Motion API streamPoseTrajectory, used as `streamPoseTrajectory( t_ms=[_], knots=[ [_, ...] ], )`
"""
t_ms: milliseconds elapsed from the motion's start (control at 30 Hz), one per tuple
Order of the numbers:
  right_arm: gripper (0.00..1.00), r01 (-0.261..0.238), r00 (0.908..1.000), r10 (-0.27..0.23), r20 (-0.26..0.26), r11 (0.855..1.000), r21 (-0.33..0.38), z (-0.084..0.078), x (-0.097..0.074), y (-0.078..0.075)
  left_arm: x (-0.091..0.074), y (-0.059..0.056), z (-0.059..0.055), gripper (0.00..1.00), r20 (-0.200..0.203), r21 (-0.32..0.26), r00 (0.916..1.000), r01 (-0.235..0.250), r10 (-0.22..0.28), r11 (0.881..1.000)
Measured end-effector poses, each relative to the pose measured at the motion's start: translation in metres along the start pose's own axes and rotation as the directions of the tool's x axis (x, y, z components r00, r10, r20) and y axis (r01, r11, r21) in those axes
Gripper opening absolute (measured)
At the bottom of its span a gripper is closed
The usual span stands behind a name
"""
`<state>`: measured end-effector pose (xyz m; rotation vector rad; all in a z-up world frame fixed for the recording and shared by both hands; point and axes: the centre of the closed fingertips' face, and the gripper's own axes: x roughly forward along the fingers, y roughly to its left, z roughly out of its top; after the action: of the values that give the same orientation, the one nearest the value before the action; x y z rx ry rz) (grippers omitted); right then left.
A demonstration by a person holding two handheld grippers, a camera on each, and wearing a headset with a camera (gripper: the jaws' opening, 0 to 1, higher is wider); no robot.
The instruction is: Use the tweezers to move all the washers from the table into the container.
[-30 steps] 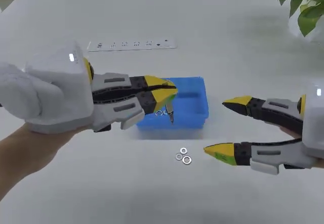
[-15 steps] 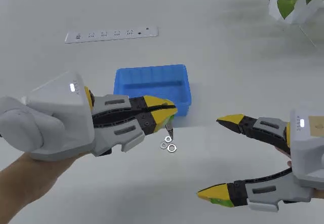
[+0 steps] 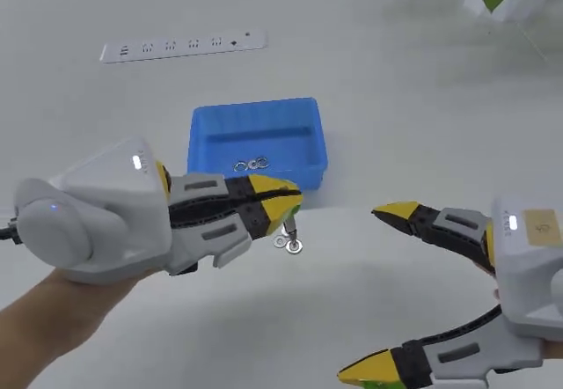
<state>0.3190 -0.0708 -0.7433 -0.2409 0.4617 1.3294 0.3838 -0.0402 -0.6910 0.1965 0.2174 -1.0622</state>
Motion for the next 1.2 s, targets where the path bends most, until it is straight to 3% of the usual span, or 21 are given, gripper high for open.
streamPoseTrajectory(
  t_ms=[300,933,1067,1133,1200],
  knots=[
    [1.0,-0.02,0.9998,0.02,0.008,1.0,0.012,0.001,0.006,0.003,0.002,-0.004,-0.008,0.05,-0.014,0.002,0.9998,0.014,-0.014,1.0],
    [0.98,-0.044,0.999,0.044,-0.003,0.999,0.03,-0.001,0.01,0.008,0.005,-0.006,-0.011,0.05,-0.016,0.013,0.9995,0.027,-0.027,1.0],
    [0.97,-0.045,0.9989,0.045,0.008,0.999,0.027,0.002,0.015,0.002,0.005,-0.013,-0.011,0.05,-0.029,-0.016,0.9967,0.076,-0.077,0.997],
    [0.91,-0.024,0.9992,0.024,0.031,1.0,0.001,0.007,0.017,-0.006,0.005,-0.014,-0.01,0.05,-0.04,-0.014,0.9956,0.085,-0.085,0.996],
    [0.83,-0.022,0.9989,0.021,0.042,0.999,0.031,0.01,0.021,-0.015,0.005,-0.013,-0.009,0.05,-0.052,-0.023,0.995,0.083,-0.085,0.996]
  ],
)
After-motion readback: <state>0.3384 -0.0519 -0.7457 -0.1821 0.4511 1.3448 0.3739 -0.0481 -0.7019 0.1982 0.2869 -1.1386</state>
